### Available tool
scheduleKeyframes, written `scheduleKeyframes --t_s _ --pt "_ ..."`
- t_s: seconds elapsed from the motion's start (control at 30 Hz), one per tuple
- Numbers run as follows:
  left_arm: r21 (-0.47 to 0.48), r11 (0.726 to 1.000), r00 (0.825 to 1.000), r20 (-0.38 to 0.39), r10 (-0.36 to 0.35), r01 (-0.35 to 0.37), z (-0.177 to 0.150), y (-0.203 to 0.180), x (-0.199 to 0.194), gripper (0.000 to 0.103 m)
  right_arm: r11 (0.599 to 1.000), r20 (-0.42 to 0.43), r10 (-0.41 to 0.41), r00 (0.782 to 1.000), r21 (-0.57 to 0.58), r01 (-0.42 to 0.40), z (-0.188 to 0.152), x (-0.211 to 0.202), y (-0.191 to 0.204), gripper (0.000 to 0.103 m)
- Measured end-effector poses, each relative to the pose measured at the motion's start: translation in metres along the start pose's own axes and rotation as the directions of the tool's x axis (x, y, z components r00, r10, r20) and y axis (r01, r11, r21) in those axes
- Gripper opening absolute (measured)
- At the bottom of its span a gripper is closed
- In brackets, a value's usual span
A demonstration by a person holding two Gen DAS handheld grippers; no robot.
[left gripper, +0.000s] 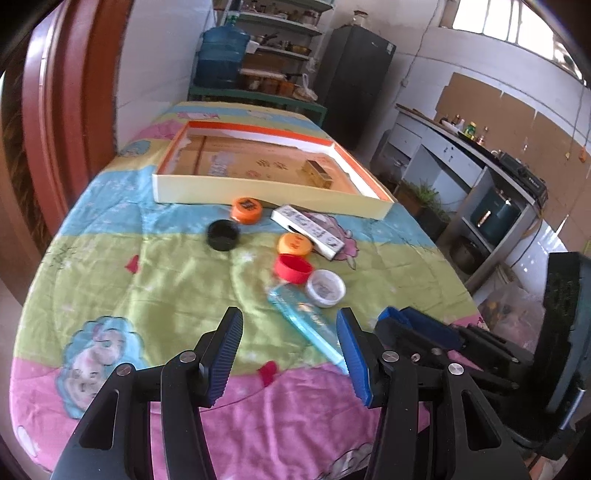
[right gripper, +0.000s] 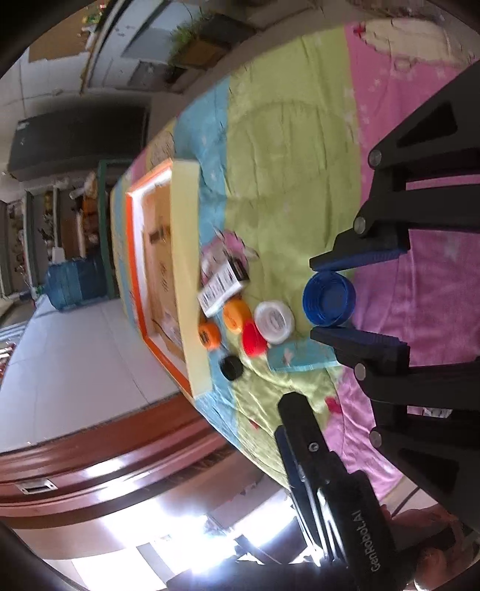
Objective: Organize rigid objects
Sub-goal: 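Grasp the blue bottle cap with the right gripper, then grasp the teal tube with the left gripper while the right holds the blue cap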
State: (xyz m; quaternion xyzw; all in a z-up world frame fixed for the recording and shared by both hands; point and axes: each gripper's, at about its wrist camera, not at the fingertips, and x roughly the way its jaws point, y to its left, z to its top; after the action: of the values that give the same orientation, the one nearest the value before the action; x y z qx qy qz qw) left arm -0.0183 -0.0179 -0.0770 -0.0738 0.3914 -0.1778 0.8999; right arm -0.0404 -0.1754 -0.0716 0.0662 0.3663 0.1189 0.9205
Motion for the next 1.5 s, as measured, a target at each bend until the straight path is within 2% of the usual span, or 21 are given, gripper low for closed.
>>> scheduleKeyframes --t_s 0.13,0.23,0.33,0.43,0.6,0.67,0.77,0.87,1.03,1.13,1.17,1.5 --pt "-0.016 0.999 0.998 -0.053 0.039 -0.04 0.001 -0.015 0.02 0.055 0.999 0.042 -0.04 0.998 0.017 0.039 0.002 -0.013 -0.013 0.031" --pt "-0.009 0.994 0.989 -0.098 0.11 -0.111 0.0 -0.024 0.037 0.055 0.999 0.053 -0.044 0.998 0.025 0.042 0.002 -0.019 -0.019 0.031" --pt "0.031 0.978 0.974 -0.086 0.21 -0.208 0.002 -0.037 0.046 0.055 0.999 0.058 -0.038 0.998 0.03 0.036 0.0 -0.022 -0.023 0.031" --pt "0.068 0.966 0.965 -0.069 0.254 -0.25 0.001 -0.042 0.051 0.055 0.999 0.061 -0.032 0.998 0.034 0.03 -0.002 -0.023 -0.026 0.031" --pt "0.085 0.975 0.973 -0.093 0.212 -0.204 0.0 -0.027 0.043 0.054 0.999 0.064 -0.033 0.997 0.045 0.031 -0.003 -0.026 -0.03 0.031" --pt "0.091 0.977 0.973 -0.108 0.201 -0.192 0.001 -0.016 0.037 0.044 0.998 0.067 -0.03 0.997 0.052 0.026 -0.004 -0.027 -0.032 0.031" --pt "0.095 0.985 0.979 -0.132 0.153 -0.141 0.003 0.0 0.031 0.035 0.998 0.069 -0.023 0.997 0.055 0.019 -0.007 -0.028 -0.034 0.031" --pt "0.099 0.989 0.983 -0.141 0.119 -0.106 0.006 0.007 0.031 0.033 0.999 0.063 -0.008 0.998 0.053 0.005 -0.007 -0.025 -0.032 0.031" --pt "0.174 0.974 0.98 -0.111 0.163 -0.143 0.005 -0.006 0.037 0.032 1.0 0.066 -0.006 0.998 0.02 0.005 -0.008 -0.024 -0.023 0.031" --pt "0.2 0.969 0.982 -0.088 0.167 -0.147 0.003 -0.01 0.037 0.026 1.0 0.065 -0.001 0.998 0.017 0.0 -0.008 -0.023 -0.024 0.031" --pt "0.197 0.97 0.984 -0.079 0.161 -0.143 0.002 -0.009 0.037 0.023 1.0 0.061 0.001 0.998 0.018 -0.002 -0.008 -0.022 -0.024 0.031" --pt "0.135 0.987 0.995 -0.047 0.09 -0.083 0.0 0.004 0.027 0.022 1.0 0.032 0.001 0.999 0.007 -0.002 -0.003 -0.015 -0.018 0.031"
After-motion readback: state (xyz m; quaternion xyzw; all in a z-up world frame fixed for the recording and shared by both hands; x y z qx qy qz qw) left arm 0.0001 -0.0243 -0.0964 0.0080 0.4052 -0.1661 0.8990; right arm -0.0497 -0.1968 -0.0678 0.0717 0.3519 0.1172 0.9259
